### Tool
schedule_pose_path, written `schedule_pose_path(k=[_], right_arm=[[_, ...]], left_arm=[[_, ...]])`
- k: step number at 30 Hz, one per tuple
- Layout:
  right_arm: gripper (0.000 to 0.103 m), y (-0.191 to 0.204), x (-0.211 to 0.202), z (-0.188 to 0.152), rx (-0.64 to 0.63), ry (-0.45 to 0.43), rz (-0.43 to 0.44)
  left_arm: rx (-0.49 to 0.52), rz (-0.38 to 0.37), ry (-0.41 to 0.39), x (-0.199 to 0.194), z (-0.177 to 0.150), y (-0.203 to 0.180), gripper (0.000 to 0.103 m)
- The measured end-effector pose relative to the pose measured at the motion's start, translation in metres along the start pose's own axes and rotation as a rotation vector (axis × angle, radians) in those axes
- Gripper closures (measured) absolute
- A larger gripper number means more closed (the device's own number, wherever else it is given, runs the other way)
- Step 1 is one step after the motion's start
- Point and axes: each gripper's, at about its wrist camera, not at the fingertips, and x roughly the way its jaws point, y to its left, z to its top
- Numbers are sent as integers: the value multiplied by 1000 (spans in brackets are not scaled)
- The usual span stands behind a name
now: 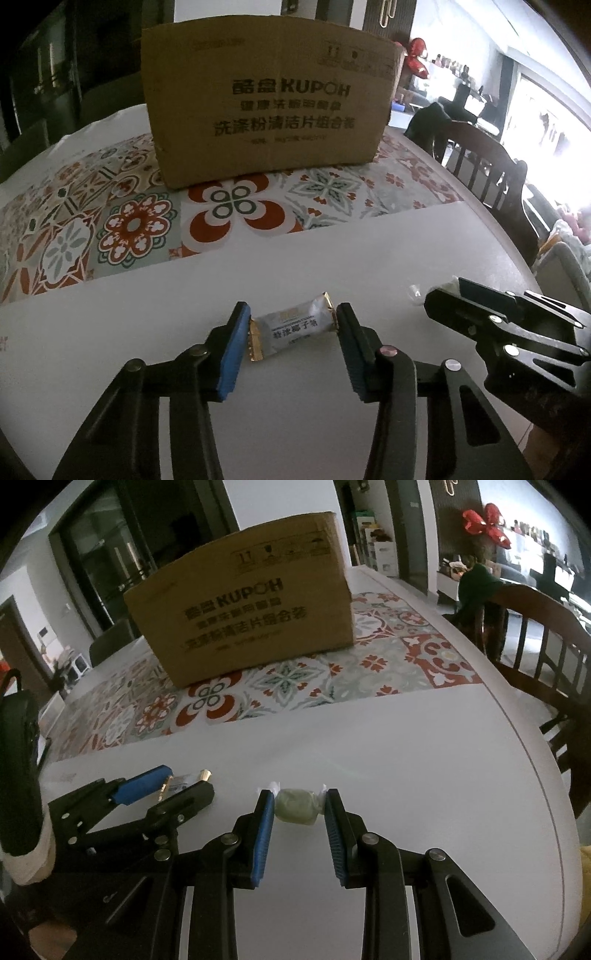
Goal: Organize snacks
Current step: 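Close the left gripper on the gold-edged candy while the right gripper grasps the green candy, then lift both held candies and carry them over the cardboard box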
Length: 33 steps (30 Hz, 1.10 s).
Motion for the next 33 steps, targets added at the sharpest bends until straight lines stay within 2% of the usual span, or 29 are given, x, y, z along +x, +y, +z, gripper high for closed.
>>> schedule_pose_path(k=[9, 10, 11, 23, 33], right_arm=[[74, 7, -7, 4, -19, -25, 2], [74, 7, -9, 4, -22, -29, 3], [74, 9, -11, 6, -27, -34, 6], [74, 17, -29, 14, -44, -81, 31], [74, 24, -49, 34, -56, -155, 58]], left_arm=[[-43, -7, -20, -11, 0, 4, 65], [-46, -8, -26, -14, 1, 5, 71], [-50, -5, -32, -17, 1, 5, 73], [-85, -21, -111, -46, 9, 8, 74], [-84, -31, -219, -80, 35, 7, 74]])
